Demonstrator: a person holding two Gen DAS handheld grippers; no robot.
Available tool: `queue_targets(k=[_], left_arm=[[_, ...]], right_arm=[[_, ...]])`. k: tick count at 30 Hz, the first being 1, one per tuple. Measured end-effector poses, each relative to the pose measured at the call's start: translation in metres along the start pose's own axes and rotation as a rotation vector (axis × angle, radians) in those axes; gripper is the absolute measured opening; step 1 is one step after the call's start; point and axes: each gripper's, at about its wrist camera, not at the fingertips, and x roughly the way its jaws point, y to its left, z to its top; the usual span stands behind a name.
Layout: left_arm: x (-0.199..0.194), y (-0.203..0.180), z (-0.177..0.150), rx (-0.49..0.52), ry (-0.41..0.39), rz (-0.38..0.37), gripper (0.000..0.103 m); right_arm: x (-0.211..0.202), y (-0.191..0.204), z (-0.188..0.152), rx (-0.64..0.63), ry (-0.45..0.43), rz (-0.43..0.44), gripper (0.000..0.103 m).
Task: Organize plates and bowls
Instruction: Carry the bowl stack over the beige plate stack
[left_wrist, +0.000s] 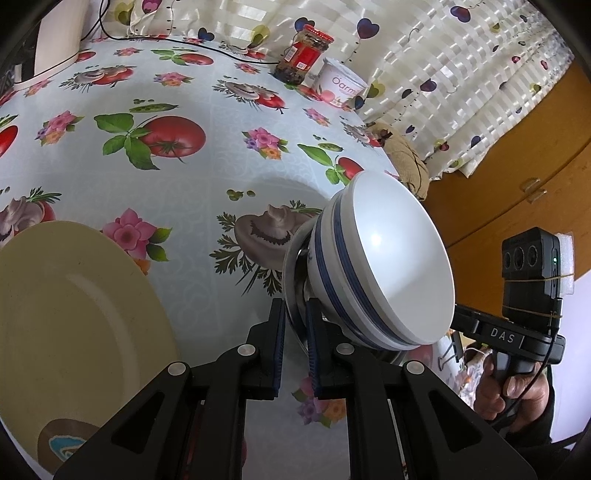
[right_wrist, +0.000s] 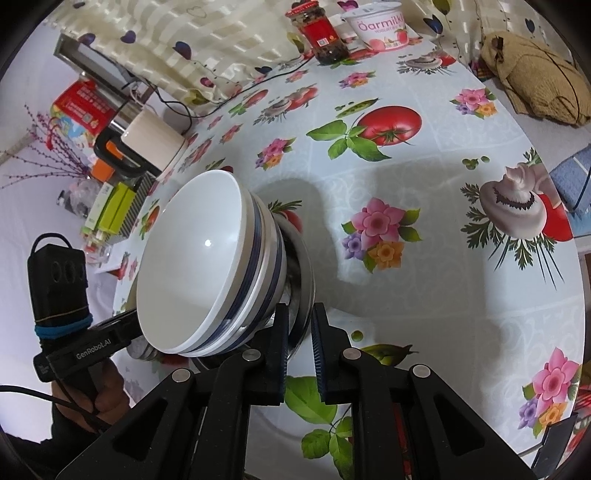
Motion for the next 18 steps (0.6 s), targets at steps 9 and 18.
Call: queue_targets(k=[9,18], left_arm=[[0.0018,0.0047,0.0007,-0.028,0.0,-0.024,0.011],[0.0027,0.005,-0.0002,-0.027,0.008,-0.038,0.01]], right_arm=[[-0.0004,-0.002,-0.0003,0.004,-0.003,0.006,0.013],[-0.0022,-0.0029,-0.0016,0.014,-0.011,0.005,0.013]])
